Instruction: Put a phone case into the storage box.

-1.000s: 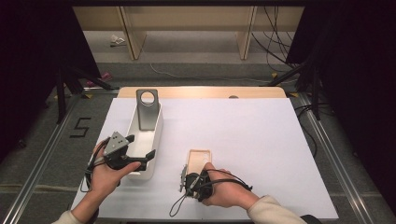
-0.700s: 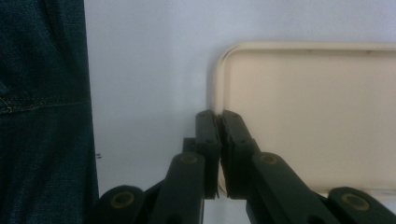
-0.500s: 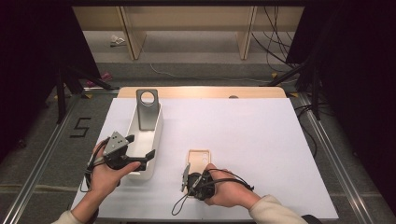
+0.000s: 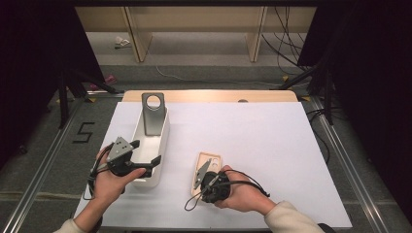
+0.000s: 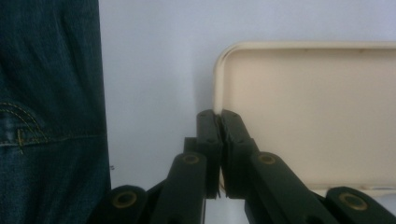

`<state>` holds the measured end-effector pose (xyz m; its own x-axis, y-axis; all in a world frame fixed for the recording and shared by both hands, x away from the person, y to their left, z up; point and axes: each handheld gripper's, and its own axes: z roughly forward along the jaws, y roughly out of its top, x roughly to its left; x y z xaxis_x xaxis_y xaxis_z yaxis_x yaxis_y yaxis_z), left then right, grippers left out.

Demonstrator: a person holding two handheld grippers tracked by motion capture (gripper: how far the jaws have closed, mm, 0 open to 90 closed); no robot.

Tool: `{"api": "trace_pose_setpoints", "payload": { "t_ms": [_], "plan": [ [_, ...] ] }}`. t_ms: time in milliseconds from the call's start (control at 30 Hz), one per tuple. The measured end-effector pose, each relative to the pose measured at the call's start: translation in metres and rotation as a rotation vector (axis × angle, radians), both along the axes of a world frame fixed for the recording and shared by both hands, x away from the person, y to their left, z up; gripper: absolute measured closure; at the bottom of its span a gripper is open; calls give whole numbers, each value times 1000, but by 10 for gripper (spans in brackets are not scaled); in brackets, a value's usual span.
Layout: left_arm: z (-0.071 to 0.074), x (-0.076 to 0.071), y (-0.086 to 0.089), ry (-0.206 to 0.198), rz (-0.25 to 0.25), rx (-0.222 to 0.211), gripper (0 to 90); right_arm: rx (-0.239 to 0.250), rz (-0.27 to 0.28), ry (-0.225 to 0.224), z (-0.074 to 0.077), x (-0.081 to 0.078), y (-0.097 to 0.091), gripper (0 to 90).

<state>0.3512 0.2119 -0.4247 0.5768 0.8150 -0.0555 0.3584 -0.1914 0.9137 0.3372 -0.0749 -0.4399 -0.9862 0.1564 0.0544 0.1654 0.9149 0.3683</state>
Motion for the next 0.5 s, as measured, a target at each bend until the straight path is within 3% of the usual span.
{"api": "trace_pose_setpoints", "payload": {
  "t_ms": [200, 500],
  "plan": [
    [0, 0, 0, 0, 1, 0, 43, 87, -38, -11, 8, 4, -9, 878],
    [0, 0, 0, 1, 1, 0, 44, 185, -42, -45, 17, 6, -17, 879]
  ]
}}
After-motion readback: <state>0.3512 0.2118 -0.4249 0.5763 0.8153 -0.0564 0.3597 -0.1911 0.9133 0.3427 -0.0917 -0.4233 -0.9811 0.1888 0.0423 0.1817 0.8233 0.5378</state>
